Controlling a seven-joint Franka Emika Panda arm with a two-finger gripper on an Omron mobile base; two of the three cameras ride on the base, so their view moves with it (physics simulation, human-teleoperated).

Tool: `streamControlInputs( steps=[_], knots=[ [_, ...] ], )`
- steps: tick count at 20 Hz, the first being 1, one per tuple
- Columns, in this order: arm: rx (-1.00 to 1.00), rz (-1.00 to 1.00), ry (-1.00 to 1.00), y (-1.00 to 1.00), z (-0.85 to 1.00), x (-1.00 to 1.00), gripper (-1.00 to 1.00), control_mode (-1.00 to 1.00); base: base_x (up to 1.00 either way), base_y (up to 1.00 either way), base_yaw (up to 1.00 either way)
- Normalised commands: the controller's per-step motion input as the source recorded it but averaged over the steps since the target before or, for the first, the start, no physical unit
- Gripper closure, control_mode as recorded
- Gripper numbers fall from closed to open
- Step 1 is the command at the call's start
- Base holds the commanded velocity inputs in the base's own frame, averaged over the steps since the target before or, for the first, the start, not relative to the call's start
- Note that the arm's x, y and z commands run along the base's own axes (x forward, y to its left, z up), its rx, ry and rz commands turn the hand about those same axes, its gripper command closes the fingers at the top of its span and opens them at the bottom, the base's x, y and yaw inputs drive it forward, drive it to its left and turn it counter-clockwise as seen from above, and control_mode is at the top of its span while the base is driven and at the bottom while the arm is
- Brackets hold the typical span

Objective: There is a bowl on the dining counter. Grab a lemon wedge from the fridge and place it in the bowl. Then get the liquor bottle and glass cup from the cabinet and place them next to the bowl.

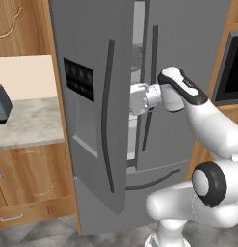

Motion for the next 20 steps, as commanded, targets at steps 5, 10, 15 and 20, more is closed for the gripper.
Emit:
streamControlInputs(
  steps=[5,10,15,20],
  knots=[
    [0.15,0.18,0.0,0.7,0.0,-0.13,-1.0,-1.0,0.0,0.0,0.0],
    [0.1,0.2,-0.01,0.91,0.0,-0.64,-1.0,-1.0,0.0,0.0,0.0],
    [0.01,0.11,-0.19,0.55,0.01,-0.57,-1.0,-1.0,0.0,0.0,0.0],
    [-0.03,-0.06,-0.21,-0.31,0.14,-0.1,-1.0,-1.0,0.0,0.0,0.0]
  ],
)
